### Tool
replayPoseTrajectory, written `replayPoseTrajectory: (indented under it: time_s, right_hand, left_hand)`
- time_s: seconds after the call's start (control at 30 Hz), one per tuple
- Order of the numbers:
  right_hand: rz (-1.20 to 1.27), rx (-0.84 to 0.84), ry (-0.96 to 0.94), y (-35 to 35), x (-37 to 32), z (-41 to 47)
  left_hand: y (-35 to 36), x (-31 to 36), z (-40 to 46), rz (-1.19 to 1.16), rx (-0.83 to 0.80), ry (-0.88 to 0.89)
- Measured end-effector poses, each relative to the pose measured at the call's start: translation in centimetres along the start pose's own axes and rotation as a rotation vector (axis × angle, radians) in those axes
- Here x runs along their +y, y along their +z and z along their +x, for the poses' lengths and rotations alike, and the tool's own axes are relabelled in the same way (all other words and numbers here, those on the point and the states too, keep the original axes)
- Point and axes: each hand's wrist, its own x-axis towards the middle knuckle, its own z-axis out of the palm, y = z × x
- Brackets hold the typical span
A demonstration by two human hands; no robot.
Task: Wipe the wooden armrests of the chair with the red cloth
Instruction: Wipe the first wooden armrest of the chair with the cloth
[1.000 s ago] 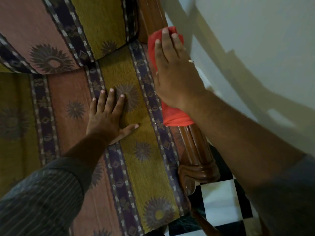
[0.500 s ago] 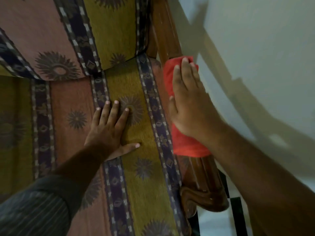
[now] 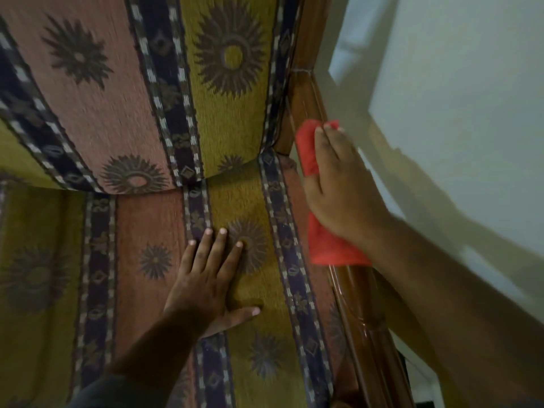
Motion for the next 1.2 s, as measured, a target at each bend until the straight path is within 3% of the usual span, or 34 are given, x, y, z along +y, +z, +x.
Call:
replayPoseTrajectory:
  time_s: [0.67, 1.2]
  right_hand:
    - [-0.039, -0.034, -0.016, -0.9, -0.6, 11.3]
    - [-0.323, -0.076, -0.161, 1.0, 0.3, -3.3]
  left_hand:
    - [1.0, -0.4, 0.5, -0.031, 0.019, 0.013]
    - [1.1, -0.1, -0.1, 0.033, 0.047, -0.005]
